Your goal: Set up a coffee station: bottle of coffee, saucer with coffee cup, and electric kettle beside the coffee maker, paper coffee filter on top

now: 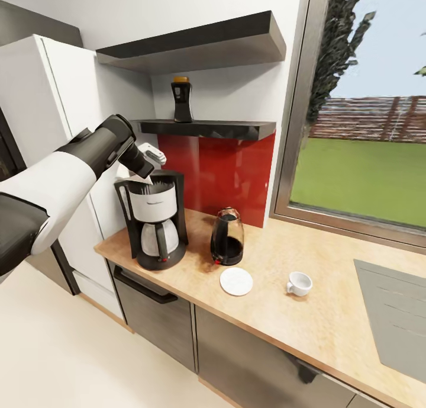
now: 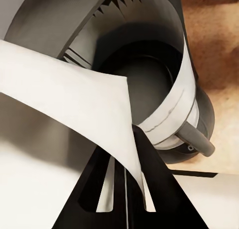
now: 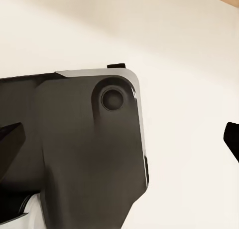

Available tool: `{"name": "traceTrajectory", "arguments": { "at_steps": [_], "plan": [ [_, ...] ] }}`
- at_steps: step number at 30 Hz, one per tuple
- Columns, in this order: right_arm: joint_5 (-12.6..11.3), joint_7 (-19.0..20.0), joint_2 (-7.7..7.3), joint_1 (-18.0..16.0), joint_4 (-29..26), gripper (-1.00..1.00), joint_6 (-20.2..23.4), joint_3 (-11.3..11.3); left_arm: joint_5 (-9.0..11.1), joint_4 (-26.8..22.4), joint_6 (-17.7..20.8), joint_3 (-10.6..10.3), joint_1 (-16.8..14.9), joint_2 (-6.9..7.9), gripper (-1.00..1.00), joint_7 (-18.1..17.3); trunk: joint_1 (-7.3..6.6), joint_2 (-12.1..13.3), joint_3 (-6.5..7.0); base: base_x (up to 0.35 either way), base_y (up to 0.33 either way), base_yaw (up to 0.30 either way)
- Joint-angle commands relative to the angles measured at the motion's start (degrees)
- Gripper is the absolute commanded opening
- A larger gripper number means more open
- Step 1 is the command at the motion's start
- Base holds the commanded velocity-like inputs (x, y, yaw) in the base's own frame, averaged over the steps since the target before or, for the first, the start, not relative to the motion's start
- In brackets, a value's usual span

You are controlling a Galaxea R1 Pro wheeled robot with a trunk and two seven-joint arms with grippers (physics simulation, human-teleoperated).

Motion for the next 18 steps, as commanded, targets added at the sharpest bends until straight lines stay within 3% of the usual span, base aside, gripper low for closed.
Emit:
{"name": "traceTrajectory", "arguments": {
  "at_steps": [1,8,18],
  "plan": [
    [0.1,0.0,0.01,-0.1,0.1,1.0,-0.2,-0.3,-0.6,-0.1,0.1,-0.1,-0.1,0.03,-1.0,-0.6,0.04,-0.1,-0.14,0.045,0.0,0.0],
    [0.1,0.0,0.01,-0.1,0.1,1.0,-0.2,-0.3,-0.6,0.0,0.1,-0.2,0.0,0.0,-1.0,-0.6,0.04,-0.1,-0.14,0.191,0.0,0.0],
    [0.1,0.0,0.01,-0.1,0.1,1.0,-0.2,-0.3,-0.6,0.0,0.1,-0.2,1.5,-0.4,-1.0,-0.6,0.04,-0.1,-0.14,0.024,0.0,0.0]
  ]
}}
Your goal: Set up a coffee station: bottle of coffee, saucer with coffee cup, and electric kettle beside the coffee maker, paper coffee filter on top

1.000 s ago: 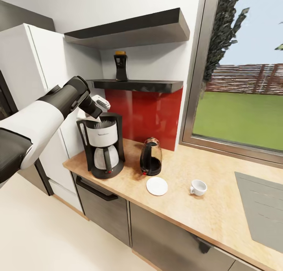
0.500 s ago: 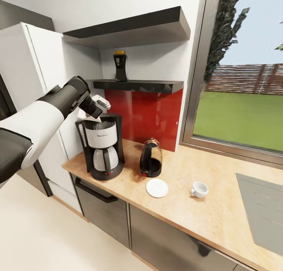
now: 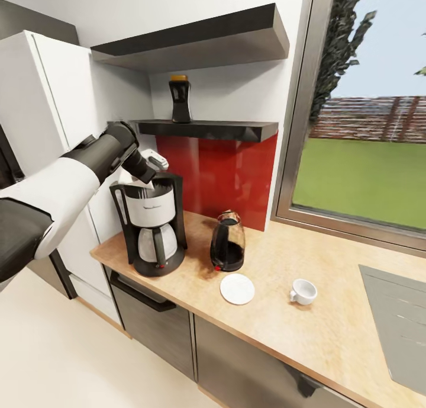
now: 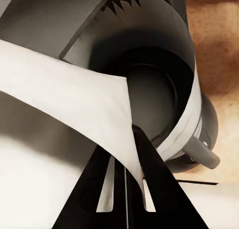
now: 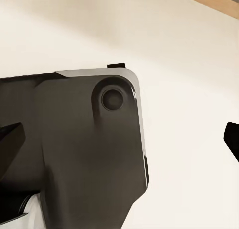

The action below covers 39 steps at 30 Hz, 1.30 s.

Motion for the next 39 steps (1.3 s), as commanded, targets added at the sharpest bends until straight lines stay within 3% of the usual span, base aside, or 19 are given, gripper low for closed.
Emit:
{"name": "traceTrajectory", "arguments": {
  "at_steps": [1,4,9,12,39],
  "plan": [
    [0.2,0.0,0.01,-0.1,0.1,1.0,-0.2,-0.3,-0.6,-0.1,0.0,-0.2,0.4,-0.01,-1.0,-0.6,0.03,-0.1,-0.13,0.0,0.0,0.0],
    [0.2,0.0,0.01,-0.1,0.1,1.0,-0.2,-0.3,-0.6,-0.2,0.0,-0.2,1.2,-0.07,-1.0,-0.6,0.03,-0.1,-0.13,0.0,0.0,0.0],
    [0.2,0.0,0.01,-0.1,0.1,1.0,-0.2,-0.3,-0.5,-0.2,0.1,-4.8,1.6,-0.14,-1.0,-1.0,0.03,-0.1,-0.13,0.0,0.0,0.0],
    [0.2,0.0,0.01,-0.1,0.0,1.0,-0.2,-0.3,-0.5,-0.2,0.1,-5.8,1.7,-0.17,-1.0,-1.9,0.03,-0.1,-0.13,0.0,0.0,0.0],
    [0.2,0.0,0.01,0.0,0.0,1.0,-0.2,-0.3,-0.4,-3.0,0.3,-6.1,1.5,-0.3,-1.0,-2.4,0.03,-0.1,-0.13,0.0,0.0,0.0]
  ]
}}
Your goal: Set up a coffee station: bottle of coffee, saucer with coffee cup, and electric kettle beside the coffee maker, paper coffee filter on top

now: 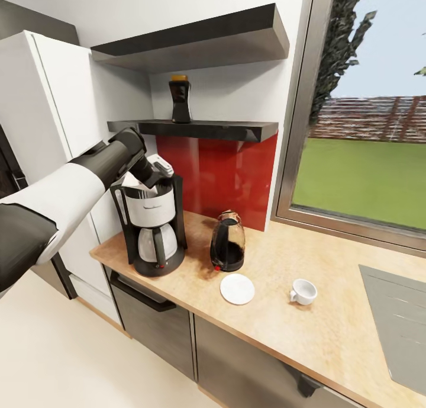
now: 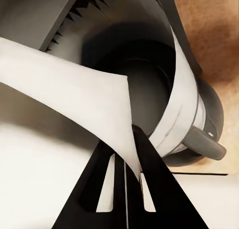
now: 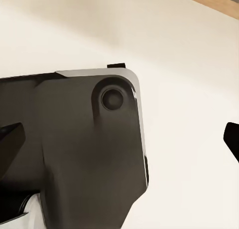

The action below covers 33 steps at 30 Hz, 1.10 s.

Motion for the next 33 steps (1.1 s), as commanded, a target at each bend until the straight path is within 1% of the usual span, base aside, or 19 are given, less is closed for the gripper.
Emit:
{"name": "traceTrajectory", "arguments": {
  "at_steps": [1,2,4,5,6,8,12,29,33],
  "plan": [
    [0.1,0.0,0.01,-0.1,0.1,1.0,-0.2,-0.3,-0.6,-0.2,0.1,-0.2,-0.1,0.01,-1.0,-0.6,0.04,-0.1,-0.14,0.0,0.0,0.0],
    [0.1,0.0,-0.01,-0.1,0.1,1.0,-0.2,-0.3,-0.6,-0.1,0.1,-0.1,-0.1,-0.14,-1.0,-0.6,0.04,-0.1,-0.14,0.0,0.0,0.0],
    [0.1,-0.1,0.37,-0.1,-0.1,1.0,-0.8,-0.4,-1.1,-0.8,-0.5,0.5,0.6,0.28,-1.0,0.1,0.04,-0.1,-0.14,0.0,0.0,0.0],
    [0.1,-0.1,0.39,-0.1,-0.1,1.0,-0.7,-0.4,-1.2,-1.1,-0.8,0.2,0.4,-0.04,-1.0,0.1,0.04,-0.1,-0.14,0.0,0.0,0.0],
    [0.1,-0.1,0.39,-0.1,-0.1,1.0,-0.7,-0.4,-1.2,-1.1,-1.0,0.1,0.4,-0.04,-1.0,0.1,0.04,-0.1,-0.14,0.0,0.0,0.0],
    [0.1,-0.1,0.42,-0.1,-0.1,1.0,-0.6,-0.4,-1.2,-0.5,-0.9,-0.5,-0.3,-0.63,-1.0,-0.4,0.04,-0.1,-0.14,0.0,0.0,0.0],
    [0.0,-0.1,0.08,-0.1,-0.1,1.0,-0.9,-0.4,-2.1,0.1,-0.6,-1.8,-1.1,-1.12,-1.0,-1.4,0.04,-0.1,-0.14,0.0,0.0,0.0],
    [0.0,-0.1,-0.08,-0.1,-0.1,1.0,-1.0,-0.4,-5.7,0.1,-0.5,-7.1,-1.3,-1.28,-1.0,-1.7,0.04,-0.1,-0.14,0.0,0.0,0.0],
    [0.0,-0.1,-0.08,-0.1,-0.1,1.0,-1.0,-0.4,-5.8,0.1,-0.4,-8.4,-1.3,-1.39,-1.0,-1.7,0.04,-0.1,-0.14,0.0,0.0,0.0]
  ]
}}
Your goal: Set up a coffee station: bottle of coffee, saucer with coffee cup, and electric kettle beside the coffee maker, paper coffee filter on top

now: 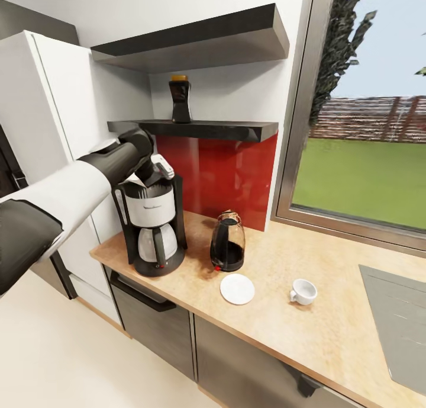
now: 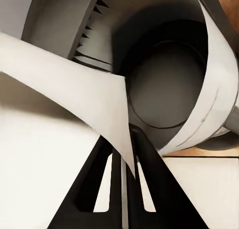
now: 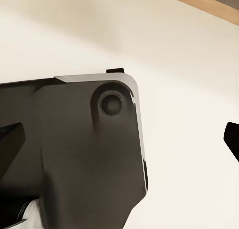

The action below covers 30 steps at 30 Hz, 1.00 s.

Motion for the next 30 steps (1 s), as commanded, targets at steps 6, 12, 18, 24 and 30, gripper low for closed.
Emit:
{"name": "traceTrajectory", "arguments": {
  "at_steps": [6,12,18,24,30],
  "plan": [
    [0.1,0.0,0.01,-0.1,0.1,1.0,-0.2,-0.3,-0.5,-0.1,0.1,-3.6,-0.1,0.02,-1.0,-0.7,0.04,-0.1,-0.14,0.0,0.0,0.0],
    [0.1,0.0,0.01,-0.1,0.1,1.0,-0.2,-0.3,-0.4,-0.1,0.1,-3.6,-0.1,0.03,-1.0,-1.6,0.04,-0.1,-0.14,0.0,0.0,0.0],
    [0.1,0.0,0.01,-0.1,0.1,1.0,-0.2,-0.3,-0.7,-0.1,0.0,-3.7,-0.1,0.09,-1.0,-5.1,0.04,-0.1,-0.14,0.0,0.0,0.0],
    [0.1,0.0,0.01,-0.1,0.1,1.0,-0.2,-0.3,-0.7,0.0,0.0,-3.7,-0.1,0.11,-1.0,-5.7,0.04,-0.1,-0.14,0.0,0.0,0.0],
    [0.1,0.0,0.01,-0.1,0.1,1.0,-0.2,-0.3,-0.7,0.0,0.0,-3.8,-0.1,0.04,-1.0,-5.7,0.04,-0.1,-0.14,0.0,0.0,0.0]
  ]
}}
